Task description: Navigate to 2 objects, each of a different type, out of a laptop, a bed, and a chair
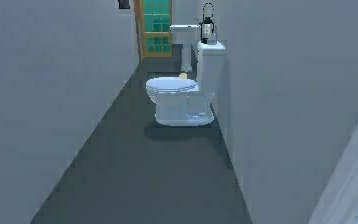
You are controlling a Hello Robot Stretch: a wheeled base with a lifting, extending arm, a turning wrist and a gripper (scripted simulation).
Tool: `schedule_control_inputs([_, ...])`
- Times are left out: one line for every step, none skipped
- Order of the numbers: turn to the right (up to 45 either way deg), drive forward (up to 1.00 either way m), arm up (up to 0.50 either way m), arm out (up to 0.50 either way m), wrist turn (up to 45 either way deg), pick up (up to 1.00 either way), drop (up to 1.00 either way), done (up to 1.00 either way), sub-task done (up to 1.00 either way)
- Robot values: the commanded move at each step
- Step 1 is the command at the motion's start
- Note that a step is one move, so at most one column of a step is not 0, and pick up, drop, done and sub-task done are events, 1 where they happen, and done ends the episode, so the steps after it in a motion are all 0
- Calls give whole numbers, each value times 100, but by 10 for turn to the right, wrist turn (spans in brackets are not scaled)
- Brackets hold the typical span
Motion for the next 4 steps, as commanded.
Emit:
schedule_control_inputs([450,0,0,0,0,0,0,0,0])
schedule_control_inputs([210,0,0,0,0,0,0,0,0])
schedule_control_inputs([0,80,0,0,0,0,0,0,0])
schedule_control_inputs([-90,0,0,0,0,0,0,0,0])
